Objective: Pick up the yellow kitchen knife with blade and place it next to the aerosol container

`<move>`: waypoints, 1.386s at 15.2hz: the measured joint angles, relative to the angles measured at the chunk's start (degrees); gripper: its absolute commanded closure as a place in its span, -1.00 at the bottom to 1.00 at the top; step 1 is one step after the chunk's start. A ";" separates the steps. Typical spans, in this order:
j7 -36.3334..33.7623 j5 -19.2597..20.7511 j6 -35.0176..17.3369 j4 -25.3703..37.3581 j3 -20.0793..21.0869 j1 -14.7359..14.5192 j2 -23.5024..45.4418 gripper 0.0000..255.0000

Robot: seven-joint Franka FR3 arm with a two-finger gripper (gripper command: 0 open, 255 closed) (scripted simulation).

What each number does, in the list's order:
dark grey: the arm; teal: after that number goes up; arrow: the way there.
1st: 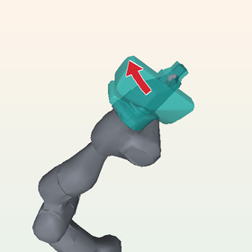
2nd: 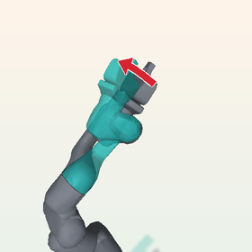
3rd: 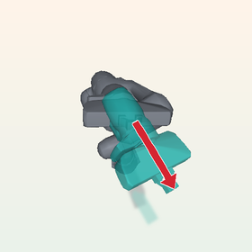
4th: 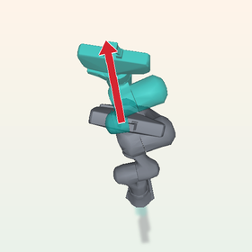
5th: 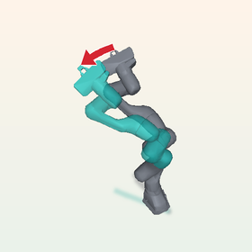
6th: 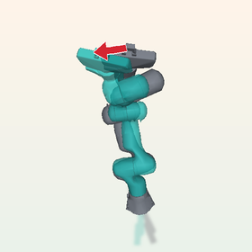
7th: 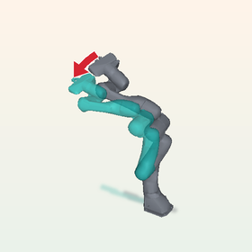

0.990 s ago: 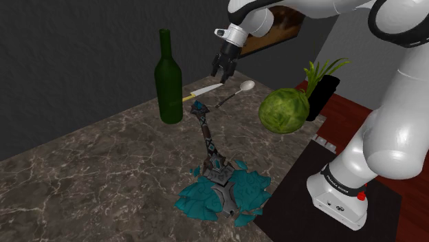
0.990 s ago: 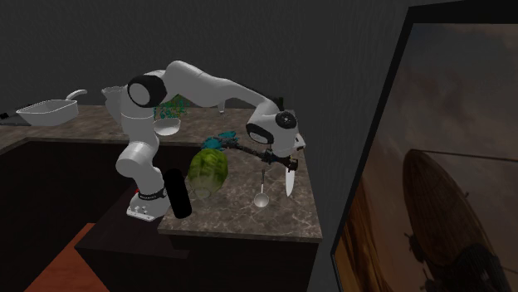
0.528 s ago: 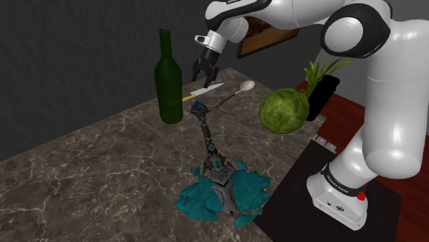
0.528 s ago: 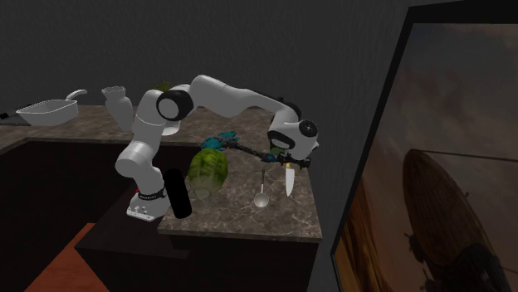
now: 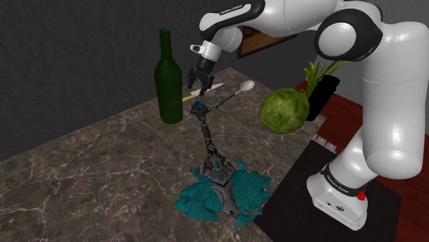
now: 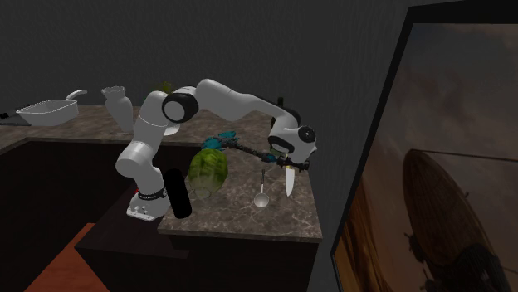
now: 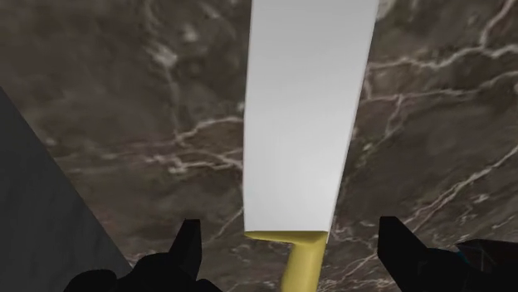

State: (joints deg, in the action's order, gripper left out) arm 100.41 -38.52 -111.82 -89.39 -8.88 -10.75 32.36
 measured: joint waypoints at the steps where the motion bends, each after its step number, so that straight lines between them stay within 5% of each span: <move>1: 0.04 -0.04 -0.12 -0.06 0.02 -0.02 0.05 -1.00; 6: 0.07 -0.07 -0.24 -0.10 0.04 -0.05 0.10 -1.00; 7: 0.07 -0.07 -0.24 -0.10 0.04 -0.05 0.10 1.00; 21: -0.89 0.41 1.09 0.37 -0.17 -0.13 -1.06 1.00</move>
State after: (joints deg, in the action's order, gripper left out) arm 99.52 -38.11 -110.73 -89.02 -9.05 -10.88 31.30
